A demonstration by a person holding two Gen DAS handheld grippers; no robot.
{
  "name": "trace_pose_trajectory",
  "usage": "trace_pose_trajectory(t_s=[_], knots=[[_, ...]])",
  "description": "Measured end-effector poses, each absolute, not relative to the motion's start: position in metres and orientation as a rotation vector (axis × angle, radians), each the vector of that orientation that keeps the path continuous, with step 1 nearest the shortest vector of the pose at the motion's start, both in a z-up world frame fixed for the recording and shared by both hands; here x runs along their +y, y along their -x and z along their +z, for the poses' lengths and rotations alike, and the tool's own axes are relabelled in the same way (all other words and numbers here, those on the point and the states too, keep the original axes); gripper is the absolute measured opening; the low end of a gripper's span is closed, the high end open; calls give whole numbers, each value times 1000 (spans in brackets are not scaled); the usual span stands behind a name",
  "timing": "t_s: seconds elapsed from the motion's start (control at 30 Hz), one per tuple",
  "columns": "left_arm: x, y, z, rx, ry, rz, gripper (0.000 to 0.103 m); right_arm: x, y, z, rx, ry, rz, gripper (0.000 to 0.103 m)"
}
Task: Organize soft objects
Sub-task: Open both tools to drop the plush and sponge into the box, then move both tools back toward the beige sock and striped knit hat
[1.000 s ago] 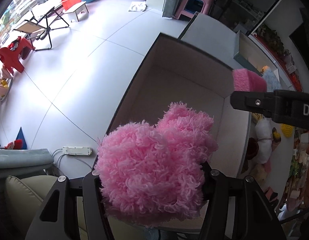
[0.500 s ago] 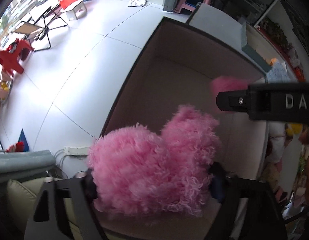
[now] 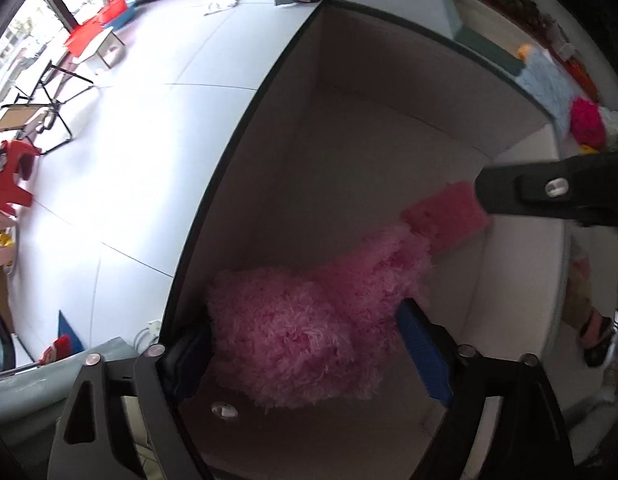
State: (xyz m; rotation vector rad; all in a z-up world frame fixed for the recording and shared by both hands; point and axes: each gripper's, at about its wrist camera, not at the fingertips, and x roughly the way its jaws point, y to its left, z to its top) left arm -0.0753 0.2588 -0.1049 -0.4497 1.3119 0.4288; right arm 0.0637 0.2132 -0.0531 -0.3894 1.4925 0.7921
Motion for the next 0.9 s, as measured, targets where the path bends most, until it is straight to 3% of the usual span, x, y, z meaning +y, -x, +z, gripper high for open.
trace_pose_trajectory(t_s=[0.07,0.4,0.9], knots=[[255,78,-96,1281,474,415,102,204,-61,-39,1428,347,834,102],[202,79,-46,1227,457,318,102,106,-74,1,1338,83,824,103],[76,19,-31,1303,272,56,102,-138,-74,-62,1526,-111,313,103]])
